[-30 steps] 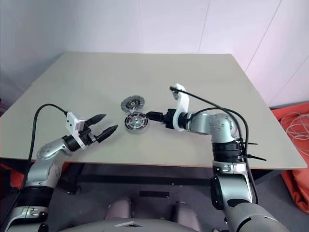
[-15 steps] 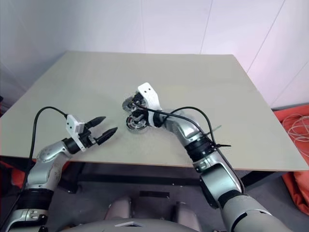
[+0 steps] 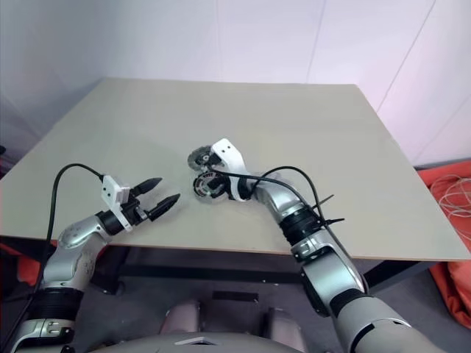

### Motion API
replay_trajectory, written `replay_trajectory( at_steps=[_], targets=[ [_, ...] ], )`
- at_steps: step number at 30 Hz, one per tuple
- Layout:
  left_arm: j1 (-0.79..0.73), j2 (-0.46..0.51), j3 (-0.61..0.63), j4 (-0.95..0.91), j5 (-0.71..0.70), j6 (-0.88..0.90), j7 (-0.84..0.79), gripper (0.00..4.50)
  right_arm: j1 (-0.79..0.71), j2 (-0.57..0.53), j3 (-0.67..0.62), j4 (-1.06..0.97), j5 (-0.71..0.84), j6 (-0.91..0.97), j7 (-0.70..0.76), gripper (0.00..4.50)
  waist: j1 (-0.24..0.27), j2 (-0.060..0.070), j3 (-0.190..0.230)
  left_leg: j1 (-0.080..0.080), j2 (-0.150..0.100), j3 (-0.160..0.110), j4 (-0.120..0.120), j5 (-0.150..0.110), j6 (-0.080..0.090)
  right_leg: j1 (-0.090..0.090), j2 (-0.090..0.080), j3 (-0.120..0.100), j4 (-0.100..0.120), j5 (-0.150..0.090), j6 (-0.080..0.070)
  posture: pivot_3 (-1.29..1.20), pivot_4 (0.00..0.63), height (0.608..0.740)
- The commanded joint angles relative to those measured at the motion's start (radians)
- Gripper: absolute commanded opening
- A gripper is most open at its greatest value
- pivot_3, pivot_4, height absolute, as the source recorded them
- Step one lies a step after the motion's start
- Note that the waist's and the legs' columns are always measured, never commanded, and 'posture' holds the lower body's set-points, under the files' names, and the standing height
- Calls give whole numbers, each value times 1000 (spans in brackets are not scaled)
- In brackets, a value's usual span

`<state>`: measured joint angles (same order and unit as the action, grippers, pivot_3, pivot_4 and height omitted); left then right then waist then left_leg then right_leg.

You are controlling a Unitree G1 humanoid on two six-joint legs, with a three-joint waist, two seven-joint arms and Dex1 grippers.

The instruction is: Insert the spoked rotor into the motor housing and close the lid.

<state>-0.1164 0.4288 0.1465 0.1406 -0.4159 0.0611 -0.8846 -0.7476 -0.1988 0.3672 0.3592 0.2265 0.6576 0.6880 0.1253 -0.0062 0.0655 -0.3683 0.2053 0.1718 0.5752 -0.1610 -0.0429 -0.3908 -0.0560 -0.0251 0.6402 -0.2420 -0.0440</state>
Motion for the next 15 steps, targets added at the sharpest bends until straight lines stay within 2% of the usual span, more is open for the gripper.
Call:
replay_trajectory(
  at_steps=[1,3,7,10,12,15],
  targets=[
    [-10,5,5,-33,-9,-18,-10,4500,-74,-116,42,-98,-76,-122,147,44,0,0,0,0,0,0,0,0,1,0,0,0,0,0,1,0,0,740],
    [-5,5,5,-29,-11,-18,-18,4500,-103,-201,104,-83,-165,-277,238,44,-1,0,0,0,0,0,1,-1,1,1,0,0,0,-1,2,0,0,740],
    [-4,1,4,-20,-8,-25,-21,4500,-208,-262,162,63,-219,-433,464,44,-10,0,0,1,1,0,1,-1,2,0,1,0,0,0,-1,0,0,740],
    [-3,-3,3,-20,-7,-28,-18,4500,-295,-255,179,170,-267,-548,554,675,-22,0,0,0,1,0,2,-2,3,-1,1,0,1,1,-2,0,0,740],
    [0,-6,2,-24,-6,-30,-16,4500,-344,-246,202,227,-301,-644,614,1344,-27,0,0,-1,1,0,4,-3,6,-1,1,0,1,2,-3,0,0,740],
    [3,-10,2,-27,-5,-33,-12,4500,-417,-205,235,354,-389,-838,600,2374,-32,0,0,-2,1,0,6,-5,8,-1,1,0,0,1,-3,0,0,740]
  ],
)
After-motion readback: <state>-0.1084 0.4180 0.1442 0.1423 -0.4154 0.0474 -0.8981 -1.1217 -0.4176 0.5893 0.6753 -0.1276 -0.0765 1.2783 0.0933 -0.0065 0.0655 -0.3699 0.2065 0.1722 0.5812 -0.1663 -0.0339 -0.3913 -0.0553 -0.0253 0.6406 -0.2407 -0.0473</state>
